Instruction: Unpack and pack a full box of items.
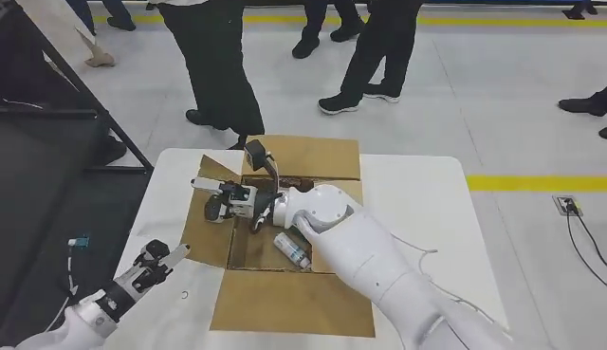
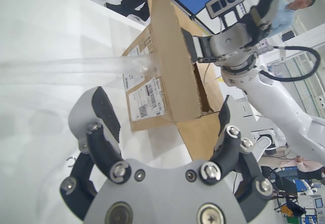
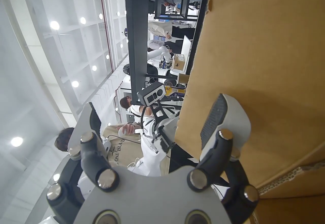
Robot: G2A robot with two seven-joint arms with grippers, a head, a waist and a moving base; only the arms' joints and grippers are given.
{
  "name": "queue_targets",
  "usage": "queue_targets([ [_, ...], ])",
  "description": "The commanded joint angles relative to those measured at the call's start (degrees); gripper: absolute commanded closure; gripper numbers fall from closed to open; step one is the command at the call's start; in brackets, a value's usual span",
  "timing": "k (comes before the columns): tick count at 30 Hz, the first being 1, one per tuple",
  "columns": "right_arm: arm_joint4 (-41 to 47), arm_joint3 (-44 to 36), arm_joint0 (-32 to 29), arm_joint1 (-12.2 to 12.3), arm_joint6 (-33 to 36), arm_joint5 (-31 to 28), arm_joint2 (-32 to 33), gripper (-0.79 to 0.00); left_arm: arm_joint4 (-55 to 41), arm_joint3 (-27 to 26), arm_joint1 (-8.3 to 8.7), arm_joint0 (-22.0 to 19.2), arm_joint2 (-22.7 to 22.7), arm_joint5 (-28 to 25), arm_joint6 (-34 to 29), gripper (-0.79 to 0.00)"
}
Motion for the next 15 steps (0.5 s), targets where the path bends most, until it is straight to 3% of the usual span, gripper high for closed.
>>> queue_targets([
  [1,0.3,1.2,0.3,-0.3,1.3,-0.9,0.3,-0.785,1.9,0.5,-0.02,-0.9,1.0,1.5,0.4,-0.785],
  [9,-1.8,2.6,0.7,-0.3,1.4,-8.6,2.3,-0.785,1.9,2.3,0.0,-2.2,1.0,2.9,-0.5,-0.785],
  [15,-4.5,0.8,-0.6,2.0,-3.1,-15.9,6.1,-0.785,3.6,4.0,0.05,-3.1,1.4,5.6,-1.5,-0.785],
])
